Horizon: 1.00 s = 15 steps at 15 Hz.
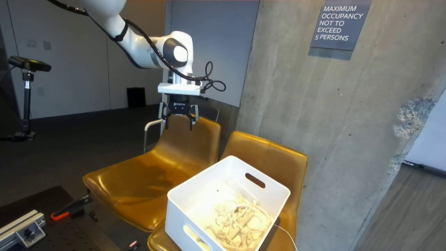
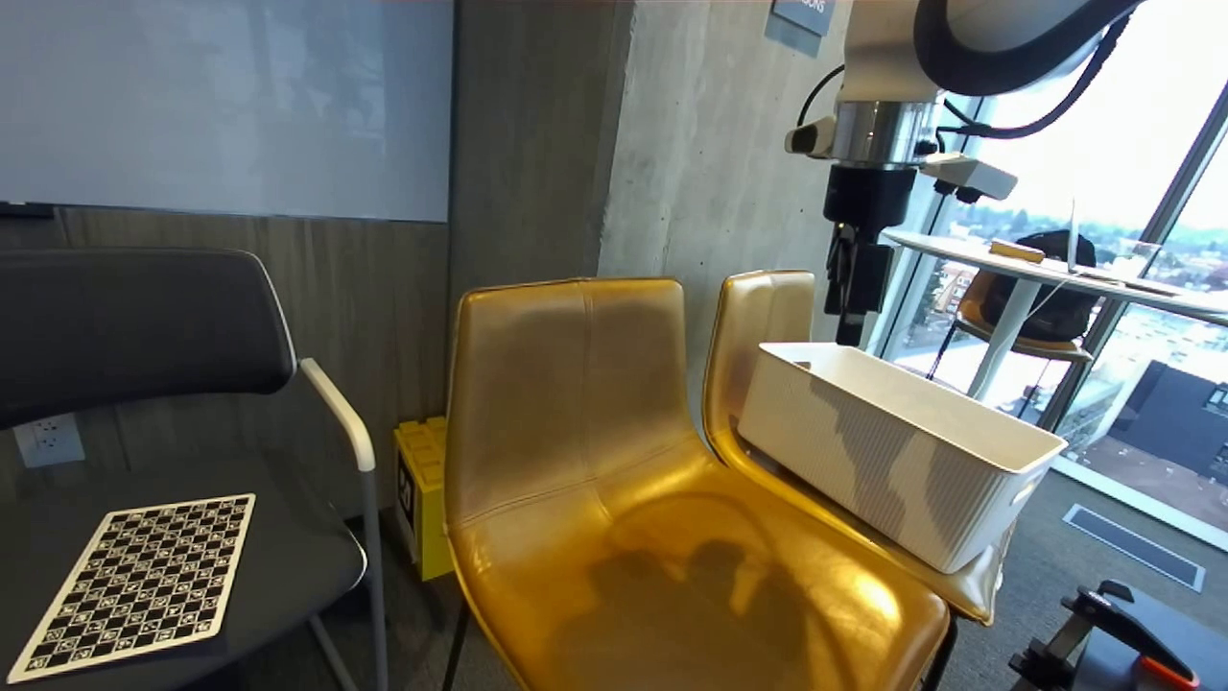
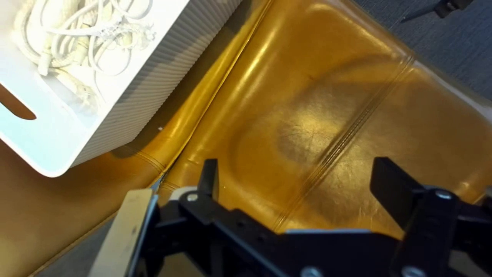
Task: Pick up all the white ropes from the orange chair and put them in the white basket
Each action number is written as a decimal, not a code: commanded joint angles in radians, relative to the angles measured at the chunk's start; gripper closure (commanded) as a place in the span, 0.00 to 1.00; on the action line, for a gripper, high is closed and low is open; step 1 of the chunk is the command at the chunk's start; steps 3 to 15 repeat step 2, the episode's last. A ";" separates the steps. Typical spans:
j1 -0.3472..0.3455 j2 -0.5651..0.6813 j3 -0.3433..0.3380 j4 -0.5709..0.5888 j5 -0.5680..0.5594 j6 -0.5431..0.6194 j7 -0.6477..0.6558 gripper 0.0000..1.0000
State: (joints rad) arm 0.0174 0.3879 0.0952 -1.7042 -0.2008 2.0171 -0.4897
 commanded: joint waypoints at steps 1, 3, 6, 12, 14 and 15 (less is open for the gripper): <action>0.001 0.000 -0.002 0.002 0.001 -0.002 0.000 0.00; 0.001 0.000 -0.002 0.002 0.001 -0.002 0.000 0.00; 0.001 0.000 -0.002 0.002 0.001 -0.002 0.000 0.00; 0.001 0.000 -0.002 0.002 0.001 -0.002 0.000 0.00; 0.001 0.000 -0.002 0.002 0.001 -0.002 0.000 0.00; 0.001 0.000 -0.002 0.002 0.001 -0.002 0.000 0.00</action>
